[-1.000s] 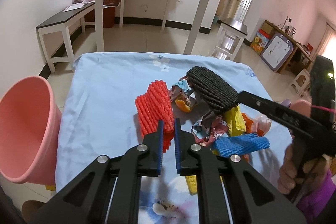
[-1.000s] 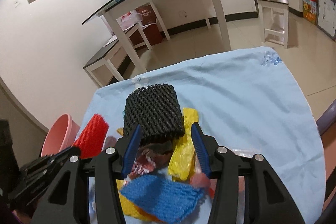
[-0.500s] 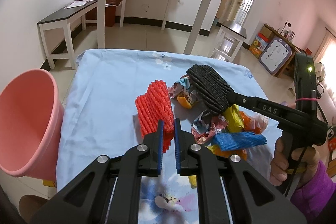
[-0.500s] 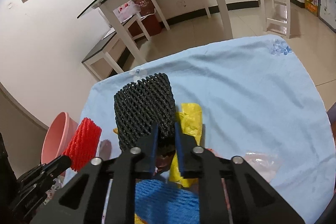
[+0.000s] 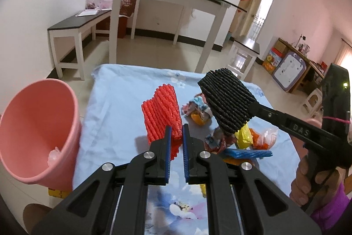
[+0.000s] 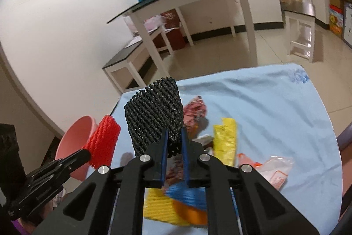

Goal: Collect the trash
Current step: 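Carry both foam nets over the pink bucket with both grippers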

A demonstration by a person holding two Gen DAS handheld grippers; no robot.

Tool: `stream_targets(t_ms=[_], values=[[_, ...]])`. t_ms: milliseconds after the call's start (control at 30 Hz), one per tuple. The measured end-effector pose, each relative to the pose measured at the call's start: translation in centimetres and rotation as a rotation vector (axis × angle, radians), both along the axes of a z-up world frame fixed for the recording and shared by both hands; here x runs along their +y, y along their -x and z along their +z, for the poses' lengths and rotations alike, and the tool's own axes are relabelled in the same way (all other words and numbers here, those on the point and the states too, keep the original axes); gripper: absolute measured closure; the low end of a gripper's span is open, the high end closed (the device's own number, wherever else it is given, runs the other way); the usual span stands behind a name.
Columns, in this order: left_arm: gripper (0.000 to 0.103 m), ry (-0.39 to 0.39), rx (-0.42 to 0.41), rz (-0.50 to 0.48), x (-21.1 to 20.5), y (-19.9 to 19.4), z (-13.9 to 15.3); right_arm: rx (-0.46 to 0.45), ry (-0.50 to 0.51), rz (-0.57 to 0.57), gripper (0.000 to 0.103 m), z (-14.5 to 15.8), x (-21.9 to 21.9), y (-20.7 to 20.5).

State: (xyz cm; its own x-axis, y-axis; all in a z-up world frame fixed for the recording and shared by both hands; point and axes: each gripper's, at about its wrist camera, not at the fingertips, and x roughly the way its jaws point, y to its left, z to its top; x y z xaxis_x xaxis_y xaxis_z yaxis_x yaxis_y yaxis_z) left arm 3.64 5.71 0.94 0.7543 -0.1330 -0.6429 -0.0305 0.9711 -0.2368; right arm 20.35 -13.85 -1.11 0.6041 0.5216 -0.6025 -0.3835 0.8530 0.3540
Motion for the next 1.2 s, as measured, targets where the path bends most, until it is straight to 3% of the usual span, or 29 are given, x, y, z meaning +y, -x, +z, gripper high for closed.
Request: stream_targets(t_ms=[667,1200], values=[[0.094,0.036,-0.065,0.220,8.6,5.5,1.5,-0.048,0.067,0.251,0.092,1.6,12.6,3.1],[0.094,0.052,-0.067,0.373,14.7,8.6,0.5,-0.071,0.144,0.405,0.092,1.0,22.9,4.9]])
